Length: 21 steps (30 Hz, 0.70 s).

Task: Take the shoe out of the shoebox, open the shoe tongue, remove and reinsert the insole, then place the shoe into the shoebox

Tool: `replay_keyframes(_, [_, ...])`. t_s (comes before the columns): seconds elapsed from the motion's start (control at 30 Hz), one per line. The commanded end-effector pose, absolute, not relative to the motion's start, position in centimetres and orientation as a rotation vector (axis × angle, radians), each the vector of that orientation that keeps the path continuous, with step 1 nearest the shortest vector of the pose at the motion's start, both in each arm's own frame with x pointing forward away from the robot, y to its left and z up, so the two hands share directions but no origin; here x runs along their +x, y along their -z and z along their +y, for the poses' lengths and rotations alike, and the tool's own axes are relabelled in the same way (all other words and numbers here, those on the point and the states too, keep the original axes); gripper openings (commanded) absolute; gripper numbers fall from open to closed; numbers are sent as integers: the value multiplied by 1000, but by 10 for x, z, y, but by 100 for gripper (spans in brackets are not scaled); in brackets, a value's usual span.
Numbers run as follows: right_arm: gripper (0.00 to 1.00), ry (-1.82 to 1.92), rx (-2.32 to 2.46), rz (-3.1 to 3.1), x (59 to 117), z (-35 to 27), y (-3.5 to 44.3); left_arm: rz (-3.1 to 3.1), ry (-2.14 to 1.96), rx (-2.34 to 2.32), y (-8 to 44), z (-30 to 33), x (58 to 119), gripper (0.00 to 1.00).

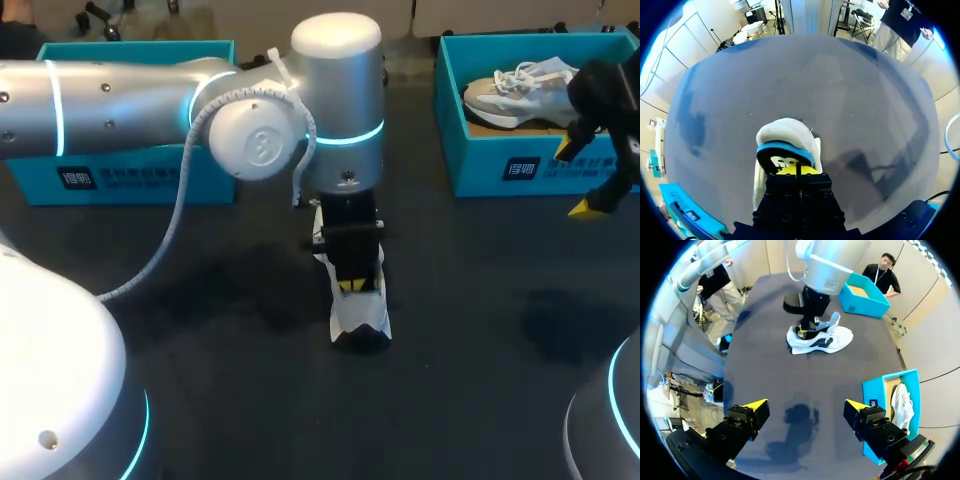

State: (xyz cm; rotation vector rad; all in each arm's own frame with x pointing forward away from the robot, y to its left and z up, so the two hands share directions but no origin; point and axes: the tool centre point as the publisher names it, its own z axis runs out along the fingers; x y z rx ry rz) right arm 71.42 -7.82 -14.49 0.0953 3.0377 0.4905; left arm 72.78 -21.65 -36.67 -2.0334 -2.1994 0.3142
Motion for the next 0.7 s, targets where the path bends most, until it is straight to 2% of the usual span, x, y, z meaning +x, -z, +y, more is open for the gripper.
replay_keyframes(0.03, [100,-486,96,3042,716,-77,145,-2197,-300,-2024,387,-223,729,0])
replay_keyframes(0.37, [100,-486,96,3042,716,-77,145,-2214,-264,-2004,406,-226,731,0])
replay_keyframes(0.7, [100,-486,96,3042,716,-77,145,-2207,-357,-2020,362,-218,732,0])
